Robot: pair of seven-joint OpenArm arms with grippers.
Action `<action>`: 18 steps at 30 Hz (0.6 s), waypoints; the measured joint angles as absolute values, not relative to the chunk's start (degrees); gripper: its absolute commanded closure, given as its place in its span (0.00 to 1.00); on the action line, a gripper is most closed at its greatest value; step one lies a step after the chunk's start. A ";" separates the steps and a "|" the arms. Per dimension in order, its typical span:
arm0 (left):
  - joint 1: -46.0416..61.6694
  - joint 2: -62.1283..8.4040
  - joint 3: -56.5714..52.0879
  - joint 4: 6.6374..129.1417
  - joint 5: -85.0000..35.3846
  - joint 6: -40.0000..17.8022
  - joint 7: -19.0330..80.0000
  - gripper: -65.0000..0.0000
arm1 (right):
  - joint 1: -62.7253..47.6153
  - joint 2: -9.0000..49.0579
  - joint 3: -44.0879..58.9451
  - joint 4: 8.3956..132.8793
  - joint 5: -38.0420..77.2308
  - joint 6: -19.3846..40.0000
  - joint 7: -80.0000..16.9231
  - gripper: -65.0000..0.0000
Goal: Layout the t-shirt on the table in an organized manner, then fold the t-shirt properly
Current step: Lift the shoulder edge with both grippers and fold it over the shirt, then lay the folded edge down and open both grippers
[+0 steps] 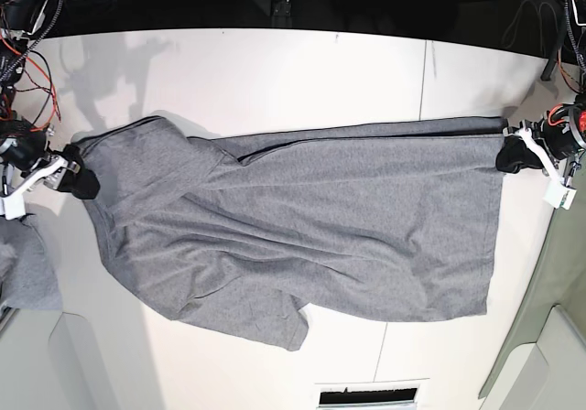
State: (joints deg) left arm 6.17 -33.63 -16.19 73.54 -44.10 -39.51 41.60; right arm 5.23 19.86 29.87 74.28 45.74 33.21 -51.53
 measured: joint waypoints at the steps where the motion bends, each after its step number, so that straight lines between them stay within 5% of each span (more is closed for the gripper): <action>1: 6.15 -33.56 -16.19 73.54 -43.55 -39.51 40.47 1.00 | 4.73 19.86 31.42 74.28 45.56 33.19 -51.48 0.55; 7: 2.57 -33.56 -16.19 73.41 -40.36 -39.48 38.44 1.00 | 4.62 19.97 34.87 74.28 41.36 32.53 -48.40 0.47; 13: 2.39 -33.36 -14.63 69.04 -40.21 -39.29 38.89 0.50 | 4.62 20.16 32.01 72.47 38.68 32.14 -44.77 0.36; 18: 2.50 -33.63 -14.76 68.60 -44.73 -36.40 42.46 0.49 | 4.62 19.84 28.01 66.57 35.00 32.16 -38.81 0.36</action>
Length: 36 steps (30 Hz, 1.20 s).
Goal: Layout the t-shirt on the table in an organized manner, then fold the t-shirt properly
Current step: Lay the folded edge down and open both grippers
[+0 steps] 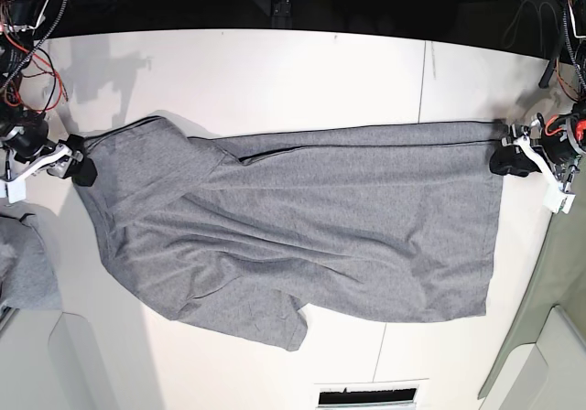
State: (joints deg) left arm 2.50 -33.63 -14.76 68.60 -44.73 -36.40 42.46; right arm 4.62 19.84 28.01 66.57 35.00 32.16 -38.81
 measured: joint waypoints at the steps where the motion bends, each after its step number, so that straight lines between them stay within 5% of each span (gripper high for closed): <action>1: 2.55 -33.65 -14.81 68.62 -45.65 -36.40 42.48 0.49 | 4.60 19.86 27.44 65.19 34.94 32.16 -37.80 0.36; 9: 2.46 -30.06 -14.85 66.26 -38.30 -30.46 38.48 0.49 | 5.56 18.98 25.61 61.36 35.09 32.12 -36.38 0.36; 16: -0.71 -26.89 -15.38 59.55 -36.47 -30.87 34.35 0.54 | 6.50 16.29 25.52 61.28 35.16 32.14 -35.57 0.40; 18: -0.84 -26.20 -15.38 59.48 -35.40 -30.85 34.17 0.78 | 6.50 15.99 25.52 61.28 35.35 32.12 -35.53 0.60; 20: -0.78 -26.17 -15.38 59.31 -35.27 -33.10 34.85 1.00 | 6.48 15.53 25.52 61.28 35.38 31.99 -35.55 0.91; 21: -0.67 -26.20 -15.35 59.29 -35.42 -34.94 35.22 1.00 | 6.44 15.38 25.52 61.28 35.33 31.94 -35.64 1.00; 24: -0.14 -26.55 -15.33 59.64 -39.24 -39.27 39.83 1.00 | 6.35 15.38 26.13 61.28 35.57 32.05 -38.22 1.00; 36: 15.18 -30.83 -14.94 77.93 -45.19 -39.48 46.02 1.00 | -5.98 19.70 33.85 73.25 45.87 32.60 -49.23 1.00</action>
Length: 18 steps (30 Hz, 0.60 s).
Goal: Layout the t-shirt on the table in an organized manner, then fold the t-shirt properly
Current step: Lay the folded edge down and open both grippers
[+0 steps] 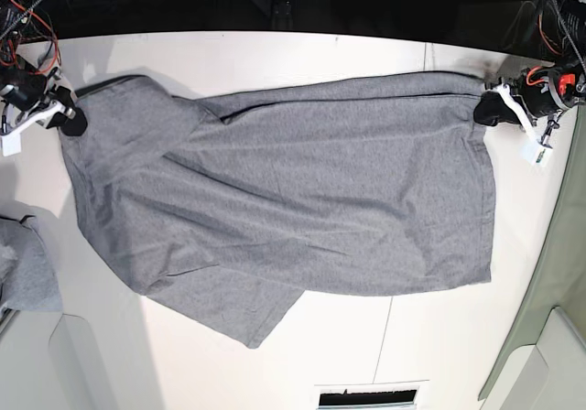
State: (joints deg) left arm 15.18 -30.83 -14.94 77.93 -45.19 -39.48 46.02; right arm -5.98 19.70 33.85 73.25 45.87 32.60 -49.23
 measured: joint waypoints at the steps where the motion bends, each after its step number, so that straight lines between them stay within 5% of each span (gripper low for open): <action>1: 16.34 -31.18 -14.94 79.22 -45.32 -39.48 45.89 1.00 | -7.38 20.36 33.82 74.35 46.78 32.56 -49.39 1.00; 13: 22.24 -31.75 -14.96 83.85 -45.30 -39.48 47.18 1.00 | -17.82 23.16 34.00 82.28 47.55 32.99 -49.34 1.00; 16: 22.20 -31.75 -14.96 83.90 -45.39 -39.48 47.13 0.82 | -17.98 23.16 34.00 82.26 47.55 32.97 -49.36 1.00; 18: 22.22 -31.75 -14.96 83.90 -45.84 -39.48 47.18 0.66 | -17.93 23.16 34.00 82.28 47.57 32.97 -49.34 0.81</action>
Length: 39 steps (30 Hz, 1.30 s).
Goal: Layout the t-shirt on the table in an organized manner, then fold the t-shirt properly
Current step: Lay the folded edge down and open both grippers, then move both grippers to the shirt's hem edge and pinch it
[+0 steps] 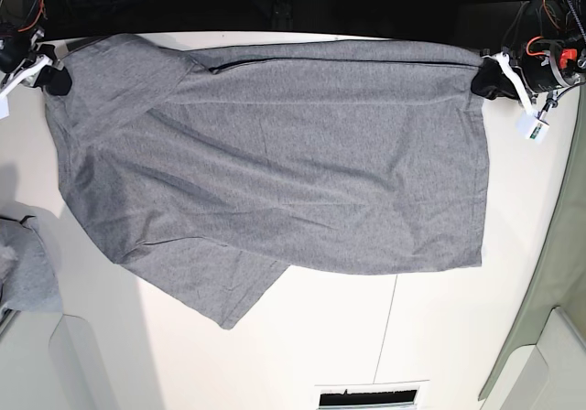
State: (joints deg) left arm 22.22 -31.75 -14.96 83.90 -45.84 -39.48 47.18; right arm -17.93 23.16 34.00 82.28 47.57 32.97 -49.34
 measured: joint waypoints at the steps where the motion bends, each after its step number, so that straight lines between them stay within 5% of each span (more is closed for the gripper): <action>1: 22.22 -31.75 -14.96 83.90 -46.68 -39.48 47.51 0.62 | -17.93 23.16 34.00 82.28 47.55 32.99 -49.32 0.69; 4: 22.24 -31.75 -14.96 84.58 -49.58 -39.48 48.47 0.61 | -17.96 23.14 34.24 82.28 46.28 32.99 -47.13 0.53; 13: 19.40 -31.90 -14.96 94.08 -50.06 -39.51 47.68 0.61 | -8.86 23.51 39.27 82.13 43.46 31.09 -40.45 0.53; 20: 13.67 -31.94 -14.94 93.38 -47.22 -39.51 46.68 0.61 | 4.93 23.57 29.95 79.29 33.78 28.14 -36.97 0.53; 26: 8.54 -32.56 -13.04 84.09 -46.50 -39.24 44.84 0.48 | 19.97 23.42 16.73 63.20 19.88 22.11 -29.36 0.53; 31: 3.27 -32.21 -9.47 74.30 -42.72 -39.05 42.76 0.48 | 28.88 23.70 12.19 44.42 16.49 19.35 -24.40 0.53; 39: -9.78 -31.94 -9.19 58.48 -37.41 -34.74 37.12 0.48 | 27.73 23.79 11.81 36.62 16.32 20.21 -22.85 0.53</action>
State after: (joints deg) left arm -9.78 -31.94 -9.19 58.48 -37.41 -34.74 37.12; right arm 27.73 23.79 11.81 36.62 16.32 20.21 -22.85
